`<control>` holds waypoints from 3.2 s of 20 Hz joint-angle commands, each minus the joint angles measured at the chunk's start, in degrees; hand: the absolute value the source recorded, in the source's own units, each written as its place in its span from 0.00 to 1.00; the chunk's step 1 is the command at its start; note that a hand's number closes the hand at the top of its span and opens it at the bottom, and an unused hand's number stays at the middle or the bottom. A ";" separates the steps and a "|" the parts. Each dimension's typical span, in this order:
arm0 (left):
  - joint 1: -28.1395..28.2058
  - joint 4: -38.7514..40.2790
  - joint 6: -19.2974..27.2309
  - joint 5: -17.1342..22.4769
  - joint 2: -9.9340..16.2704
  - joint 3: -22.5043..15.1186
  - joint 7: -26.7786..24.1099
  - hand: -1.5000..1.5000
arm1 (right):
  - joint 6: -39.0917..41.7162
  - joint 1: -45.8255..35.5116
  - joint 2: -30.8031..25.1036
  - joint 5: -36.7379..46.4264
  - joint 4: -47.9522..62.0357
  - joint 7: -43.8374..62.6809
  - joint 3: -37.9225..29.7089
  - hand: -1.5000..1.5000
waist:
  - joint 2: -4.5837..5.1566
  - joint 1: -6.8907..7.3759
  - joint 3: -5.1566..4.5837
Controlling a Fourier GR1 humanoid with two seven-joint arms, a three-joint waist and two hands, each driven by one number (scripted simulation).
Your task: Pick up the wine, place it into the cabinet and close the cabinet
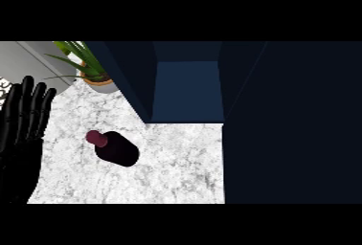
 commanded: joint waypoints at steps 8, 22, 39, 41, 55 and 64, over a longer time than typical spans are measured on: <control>5.97 3.12 8.98 4.54 -7.72 -19.40 1.75 0.00 | 8.52 10.98 -0.54 -4.95 -6.61 3.50 8.73 0.00 | -1.57 -0.83 -0.64; -1.67 -5.84 29.51 -7.56 -7.82 -38.06 15.59 0.00 | 6.36 9.32 -2.27 -9.36 -23.57 23.17 7.49 0.00 | -1.61 0.09 -0.50; -5.52 -16.49 34.89 -19.48 -6.31 -37.18 34.91 0.00 | 2.19 3.78 -0.76 -4.92 -28.54 33.02 10.66 0.00 | -1.66 0.11 -0.50; -5.06 -12.94 35.97 -18.75 -7.78 -37.86 31.48 0.00 | 3.48 3.63 -1.82 -8.74 -29.04 32.43 7.08 0.00 | -1.61 -0.02 -0.50; 6.16 -20.95 28.77 -2.94 1.88 -20.80 26.60 0.00 | 5.70 6.62 -1.26 -11.08 -29.09 30.80 4.49 0.00 | -1.61 -0.02 -0.54; 13.53 -13.25 21.34 10.07 -0.49 -14.21 14.79 0.00 | 3.52 0.03 0.18 -6.66 -27.60 34.70 6.35 0.00 | -1.62 0.41 -0.58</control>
